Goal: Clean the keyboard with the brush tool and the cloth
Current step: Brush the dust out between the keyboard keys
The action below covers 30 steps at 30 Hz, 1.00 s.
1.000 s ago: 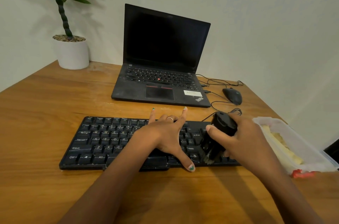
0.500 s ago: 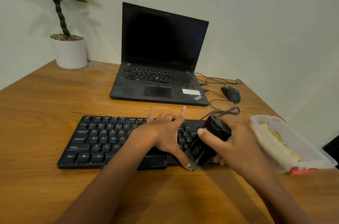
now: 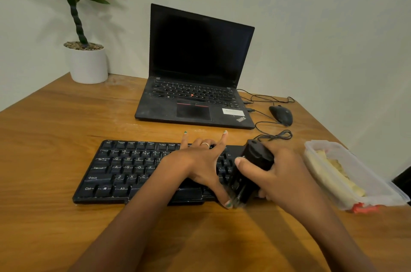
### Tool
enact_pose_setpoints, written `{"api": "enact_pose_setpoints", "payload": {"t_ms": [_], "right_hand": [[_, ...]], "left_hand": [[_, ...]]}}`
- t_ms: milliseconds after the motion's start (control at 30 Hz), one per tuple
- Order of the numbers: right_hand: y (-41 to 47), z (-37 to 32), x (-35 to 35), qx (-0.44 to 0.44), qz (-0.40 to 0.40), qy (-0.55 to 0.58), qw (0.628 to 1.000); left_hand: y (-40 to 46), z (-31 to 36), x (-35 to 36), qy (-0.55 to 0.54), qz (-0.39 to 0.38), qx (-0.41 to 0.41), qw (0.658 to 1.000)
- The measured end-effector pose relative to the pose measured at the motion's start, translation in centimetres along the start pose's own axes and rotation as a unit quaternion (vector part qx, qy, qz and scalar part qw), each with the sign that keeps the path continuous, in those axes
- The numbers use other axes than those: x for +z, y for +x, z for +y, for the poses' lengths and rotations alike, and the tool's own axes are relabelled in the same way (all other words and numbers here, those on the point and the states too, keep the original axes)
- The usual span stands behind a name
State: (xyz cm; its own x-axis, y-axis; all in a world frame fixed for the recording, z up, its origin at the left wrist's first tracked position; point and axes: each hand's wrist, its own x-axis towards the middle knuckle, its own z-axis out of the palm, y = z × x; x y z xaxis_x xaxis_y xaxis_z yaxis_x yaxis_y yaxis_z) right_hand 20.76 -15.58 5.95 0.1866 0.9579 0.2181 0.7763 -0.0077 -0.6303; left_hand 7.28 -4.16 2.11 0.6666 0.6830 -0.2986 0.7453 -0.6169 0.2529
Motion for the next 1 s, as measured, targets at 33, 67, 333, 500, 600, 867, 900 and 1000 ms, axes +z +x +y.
{"api": "enact_pose_setpoints", "payload": {"t_ms": [33, 67, 333, 500, 600, 867, 900, 1000], "right_hand": [[0.3, 0.3, -0.1, 0.002, 0.025, -0.027, 0.999], [0.5, 0.5, -0.4, 0.007, 0.055, -0.060, 0.997], [0.2, 0.9, -0.6, -0.010, 0.060, -0.063, 0.996], [-1.5, 0.3, 0.5, -0.026, 0.025, 0.031, 0.999], [-1.5, 0.9, 0.2, -0.037, 0.091, -0.004, 0.995], [-1.9, 1.1, -0.1, -0.029, 0.101, 0.024, 0.994], [-1.9, 1.1, -0.1, -0.031, 0.099, 0.029, 0.994], [-2.3, 0.4, 0.2, -0.017, 0.012, 0.086, 0.996]], "left_hand": [[0.0, 0.0, 0.0, -0.003, -0.002, 0.000, 1.000], [0.0, -0.1, 0.0, -0.007, -0.004, -0.001, 1.000], [0.1, -0.1, 0.1, -0.012, -0.005, -0.001, 1.000], [0.3, -0.2, 0.1, -0.010, -0.009, -0.004, 1.000], [0.2, -0.2, 0.2, -0.007, -0.007, -0.004, 1.000], [0.2, -0.1, 0.1, -0.008, -0.008, -0.005, 1.000], [0.2, -0.2, 0.2, -0.009, -0.007, -0.005, 1.000], [0.3, -0.2, 0.2, -0.005, -0.006, -0.003, 1.000]]}}
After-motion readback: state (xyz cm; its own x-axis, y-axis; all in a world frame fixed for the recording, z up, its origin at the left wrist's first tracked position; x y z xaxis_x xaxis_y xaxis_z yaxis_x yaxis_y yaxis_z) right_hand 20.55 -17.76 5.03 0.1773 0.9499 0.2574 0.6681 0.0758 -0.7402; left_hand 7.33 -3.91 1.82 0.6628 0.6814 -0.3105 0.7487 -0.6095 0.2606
